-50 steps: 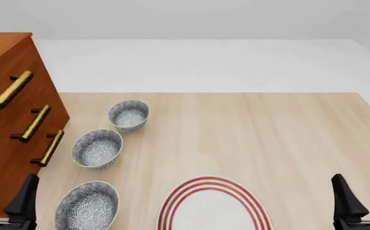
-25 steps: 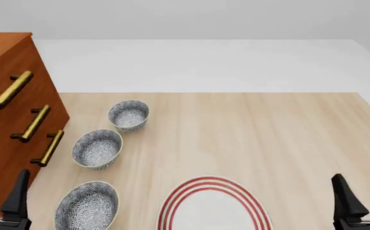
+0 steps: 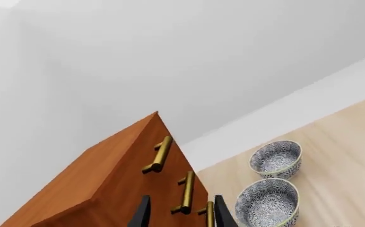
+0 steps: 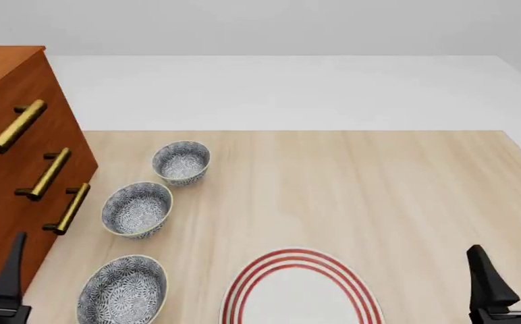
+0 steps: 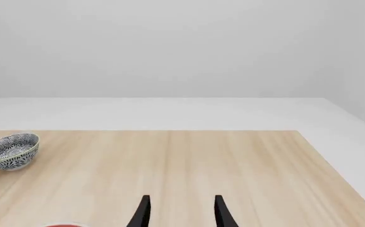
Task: Open the top drawer of the cabinet.
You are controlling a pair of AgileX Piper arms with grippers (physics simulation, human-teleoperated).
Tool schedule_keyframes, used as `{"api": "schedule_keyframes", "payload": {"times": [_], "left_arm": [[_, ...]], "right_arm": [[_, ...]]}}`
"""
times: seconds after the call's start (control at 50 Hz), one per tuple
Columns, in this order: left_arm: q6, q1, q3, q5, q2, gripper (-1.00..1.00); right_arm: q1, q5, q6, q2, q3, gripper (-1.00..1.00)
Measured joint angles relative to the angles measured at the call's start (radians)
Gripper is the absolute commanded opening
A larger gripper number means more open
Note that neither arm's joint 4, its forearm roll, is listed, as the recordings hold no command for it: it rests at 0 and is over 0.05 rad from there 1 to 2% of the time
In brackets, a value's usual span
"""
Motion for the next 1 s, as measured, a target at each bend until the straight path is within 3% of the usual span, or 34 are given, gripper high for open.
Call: {"api": "schedule_keyframes", "payload": {"times": [0.56,1.0], "left_arm": [[0.266,0.009,0.003,-0.046,0.002,1.00],[0.400,0.048,0.037,-0.289,0.192,1.00]], "right_arm": [[0.000,0.000,0.000,0.000,0.000,1.00],[0.000,0.000,0.000,0.000,0.000,1.00]]}}
